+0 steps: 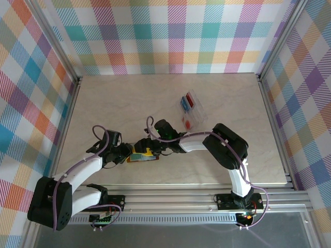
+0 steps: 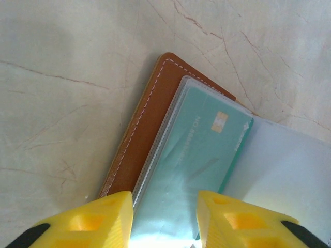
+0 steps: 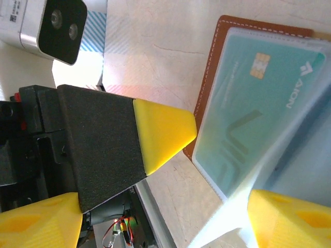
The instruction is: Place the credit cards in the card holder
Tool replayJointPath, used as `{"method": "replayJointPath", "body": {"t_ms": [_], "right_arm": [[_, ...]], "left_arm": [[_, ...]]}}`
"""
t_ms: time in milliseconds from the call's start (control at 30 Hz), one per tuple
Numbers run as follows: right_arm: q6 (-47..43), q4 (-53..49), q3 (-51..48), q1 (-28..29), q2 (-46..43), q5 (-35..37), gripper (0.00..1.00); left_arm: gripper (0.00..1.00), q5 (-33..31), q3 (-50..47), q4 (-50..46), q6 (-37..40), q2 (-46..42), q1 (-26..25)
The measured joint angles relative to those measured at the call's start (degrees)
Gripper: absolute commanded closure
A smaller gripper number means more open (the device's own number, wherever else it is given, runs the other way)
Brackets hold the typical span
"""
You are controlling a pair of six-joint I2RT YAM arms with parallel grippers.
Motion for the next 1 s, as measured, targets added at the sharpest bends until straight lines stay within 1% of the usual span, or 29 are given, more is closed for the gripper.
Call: {"method": "replayJointPath", "body": {"t_ms": [67, 133, 367, 433, 500, 767, 900, 1000], "right_arm": [[0.31, -0.37, -0.22, -0.59, 0.02, 2.64, 0.19], [0.72, -0.2, -0.46, -1.64, -0.02, 3.45, 0.19], [1.57, -0.04, -0.48, -2.75, -0.02, 4.87, 0.21], [1.57, -0.07, -0.48, -2.75, -0.02, 4.96, 0.22], [1.55, -0.15, -0.48, -2.75, -0.02, 5.18, 0.23], [-0.26, -3.56, -0.66, -2.78, -1.27, 8.22, 0.31], [-1.79, -6.6, -0.72, -2.82, -2.27, 9.92, 0.35], [-3.04, -8.76, -0.72, -2.82, -2.99, 10.69, 0.37]], "left_arm": [[0.66, 0.22, 0.31, -2.08, 0.79, -0.87, 0.0], [0.69, 0.2, 0.76, -3.98, 1.25, -1.9, 0.17], [0.89, -0.13, 1.57, -6.97, 2.4, -3.04, 1.68], [0.94, 0.13, 1.84, -7.04, 2.51, -2.21, 2.21], [0.97, 0.66, 2.51, -6.93, 2.54, -0.55, 2.6], [0.99, 1.53, 6.88, -4.74, 2.82, 5.62, 3.89], [0.99, 1.97, 7.41, -2.56, 2.8, 9.11, 3.91], [0.99, 2.43, 7.39, -1.49, 2.8, 11.02, 3.91]]}}
